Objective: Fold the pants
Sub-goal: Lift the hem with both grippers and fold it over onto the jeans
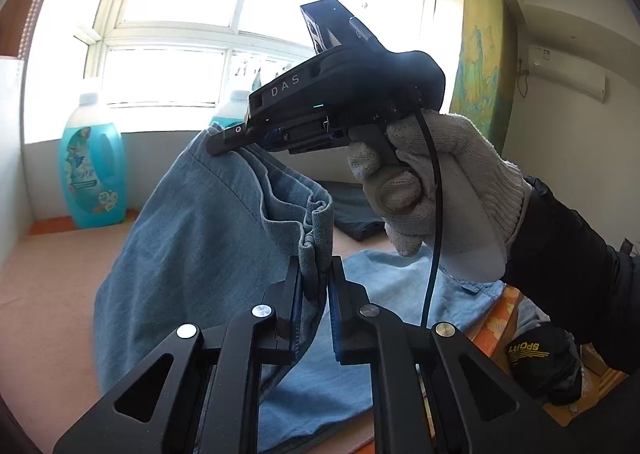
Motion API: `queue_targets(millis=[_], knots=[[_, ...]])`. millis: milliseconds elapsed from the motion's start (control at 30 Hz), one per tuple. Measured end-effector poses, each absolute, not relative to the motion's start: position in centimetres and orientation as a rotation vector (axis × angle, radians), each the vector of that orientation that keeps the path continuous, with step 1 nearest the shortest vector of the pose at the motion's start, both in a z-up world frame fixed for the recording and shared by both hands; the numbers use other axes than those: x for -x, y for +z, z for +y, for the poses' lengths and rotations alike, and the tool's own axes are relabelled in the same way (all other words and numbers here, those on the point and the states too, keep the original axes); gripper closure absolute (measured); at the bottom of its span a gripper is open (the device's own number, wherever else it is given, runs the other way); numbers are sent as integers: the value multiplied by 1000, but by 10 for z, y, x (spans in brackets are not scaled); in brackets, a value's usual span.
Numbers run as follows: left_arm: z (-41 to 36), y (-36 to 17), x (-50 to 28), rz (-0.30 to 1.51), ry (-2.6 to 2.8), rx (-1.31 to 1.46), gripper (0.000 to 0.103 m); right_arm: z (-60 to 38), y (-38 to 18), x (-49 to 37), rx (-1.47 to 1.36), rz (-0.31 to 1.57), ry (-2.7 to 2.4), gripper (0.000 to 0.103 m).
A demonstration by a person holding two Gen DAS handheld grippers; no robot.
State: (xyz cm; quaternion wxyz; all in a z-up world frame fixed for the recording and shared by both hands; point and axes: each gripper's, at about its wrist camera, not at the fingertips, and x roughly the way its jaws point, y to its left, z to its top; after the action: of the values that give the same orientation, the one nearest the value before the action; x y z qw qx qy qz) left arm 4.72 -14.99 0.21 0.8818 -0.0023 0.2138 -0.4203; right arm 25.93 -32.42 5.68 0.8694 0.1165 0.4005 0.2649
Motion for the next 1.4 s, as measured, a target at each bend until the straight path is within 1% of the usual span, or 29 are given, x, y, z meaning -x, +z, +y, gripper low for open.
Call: queue_targets(millis=[333,767,933,1167,1333,1400], knots=[[-258,0,-34,476,-1122,-77,93,-477,44,-210,-301,851,321,95],[-383,-3,-7,538,-1412,-153,93,-627,24,-127,-369,861,67,95],[-419,-21,8,571,-1481,-206,93,-662,-9,-105,-391,898,6,95],[-456,-52,11,664,-1520,-246,93,-690,-55,-91,-466,938,-22,95],[-463,-67,13,720,-1533,-283,93,-699,-82,-86,-534,962,19,95],[-463,-72,16,728,-1536,-305,93,-705,-90,-82,-584,961,49,93]])
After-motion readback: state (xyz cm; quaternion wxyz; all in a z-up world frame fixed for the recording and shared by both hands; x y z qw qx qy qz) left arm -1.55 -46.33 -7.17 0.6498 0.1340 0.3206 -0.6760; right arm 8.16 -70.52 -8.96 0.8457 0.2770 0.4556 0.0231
